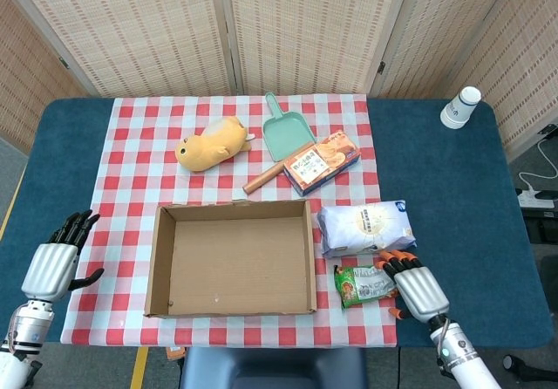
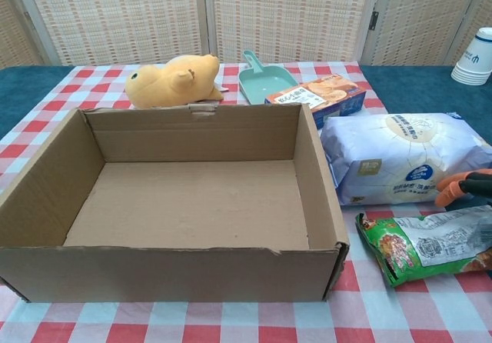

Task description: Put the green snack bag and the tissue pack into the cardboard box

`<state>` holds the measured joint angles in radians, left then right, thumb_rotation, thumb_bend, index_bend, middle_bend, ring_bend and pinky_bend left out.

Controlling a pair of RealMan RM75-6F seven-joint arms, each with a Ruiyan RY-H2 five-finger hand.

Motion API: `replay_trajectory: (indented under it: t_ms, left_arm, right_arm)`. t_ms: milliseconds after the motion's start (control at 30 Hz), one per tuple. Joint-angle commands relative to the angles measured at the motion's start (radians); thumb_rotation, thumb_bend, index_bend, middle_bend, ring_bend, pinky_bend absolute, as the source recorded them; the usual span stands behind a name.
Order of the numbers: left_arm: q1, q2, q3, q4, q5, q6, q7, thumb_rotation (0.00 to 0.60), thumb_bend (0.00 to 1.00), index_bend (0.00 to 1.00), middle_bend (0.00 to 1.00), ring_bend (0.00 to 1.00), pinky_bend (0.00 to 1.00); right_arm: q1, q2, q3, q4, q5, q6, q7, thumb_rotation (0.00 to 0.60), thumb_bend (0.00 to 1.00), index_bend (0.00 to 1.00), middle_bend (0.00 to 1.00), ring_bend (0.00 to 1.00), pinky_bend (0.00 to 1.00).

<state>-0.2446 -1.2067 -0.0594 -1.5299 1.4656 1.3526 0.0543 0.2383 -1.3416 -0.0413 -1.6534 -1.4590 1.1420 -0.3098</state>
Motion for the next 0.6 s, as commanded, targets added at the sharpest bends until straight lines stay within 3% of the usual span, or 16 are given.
replay_trajectory:
  t_ms: [33,600]
  left_arm:
    - [0.000,0.001,0.000,0.001,0.000,0.000,-0.002,0.600,0.19,0.07,0.01,0.00,0.22]
    - [0.000,0.003,0.002,0.003,0.002,-0.001,-0.009,0.600,0.19,0.07,0.01,0.00,0.22]
  right_arm:
    - [0.003,-0.004,0.000,0.003,0.003,-0.004,0.001,0.600,0.00,0.26,0.14,0.05,0.17]
    - [0.020,-0.035,0.006,0.035,0.031,-0.019,0.005,0.600,0.00,0.29,0.16,0.08,0.22]
